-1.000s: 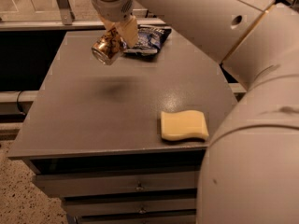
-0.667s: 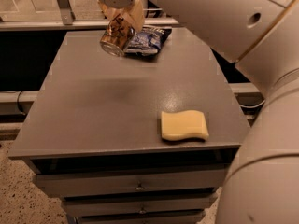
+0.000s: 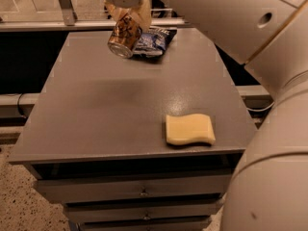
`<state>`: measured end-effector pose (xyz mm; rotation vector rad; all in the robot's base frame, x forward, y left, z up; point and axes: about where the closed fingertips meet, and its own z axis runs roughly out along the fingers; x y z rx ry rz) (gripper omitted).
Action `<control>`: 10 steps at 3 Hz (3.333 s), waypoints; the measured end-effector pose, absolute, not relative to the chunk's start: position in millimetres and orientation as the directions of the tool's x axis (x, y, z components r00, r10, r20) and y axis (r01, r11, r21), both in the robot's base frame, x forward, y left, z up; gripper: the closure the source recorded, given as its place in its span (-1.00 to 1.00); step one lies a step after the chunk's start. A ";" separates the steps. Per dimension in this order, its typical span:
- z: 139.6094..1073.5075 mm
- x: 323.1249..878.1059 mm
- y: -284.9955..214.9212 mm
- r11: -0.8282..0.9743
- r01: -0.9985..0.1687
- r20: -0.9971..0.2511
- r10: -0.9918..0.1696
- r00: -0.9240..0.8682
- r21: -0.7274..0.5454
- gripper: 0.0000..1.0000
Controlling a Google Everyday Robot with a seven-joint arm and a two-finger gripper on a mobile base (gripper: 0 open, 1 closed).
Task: Place orange can upright
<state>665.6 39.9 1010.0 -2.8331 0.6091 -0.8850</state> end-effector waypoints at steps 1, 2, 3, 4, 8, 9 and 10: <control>1020.8 688.5 -8.1 -0.916 -0.288 0.474 -0.392 0.788 -0.279 1.00; 1025.7 695.0 -45.1 -0.924 -0.218 0.419 -0.342 0.841 -0.315 1.00; 1042.0 698.0 -44.3 -0.938 -0.121 0.450 -0.266 0.853 -0.324 1.00; 1039.9 699.5 -44.5 -0.937 -0.121 0.452 -0.268 0.851 -0.328 1.00; 961.0 674.8 -75.0 -0.760 0.169 0.548 -0.277 0.790 -0.628 1.00; 950.5 666.1 -68.0 -0.782 0.278 0.655 -0.209 0.726 -0.557 1.00; 941.7 657.0 -55.3 -0.759 0.417 0.759 -0.152 0.633 -0.500 1.00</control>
Offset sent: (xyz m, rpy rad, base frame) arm 0.0395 -0.1438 0.0349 0.0783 0.1204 0.4494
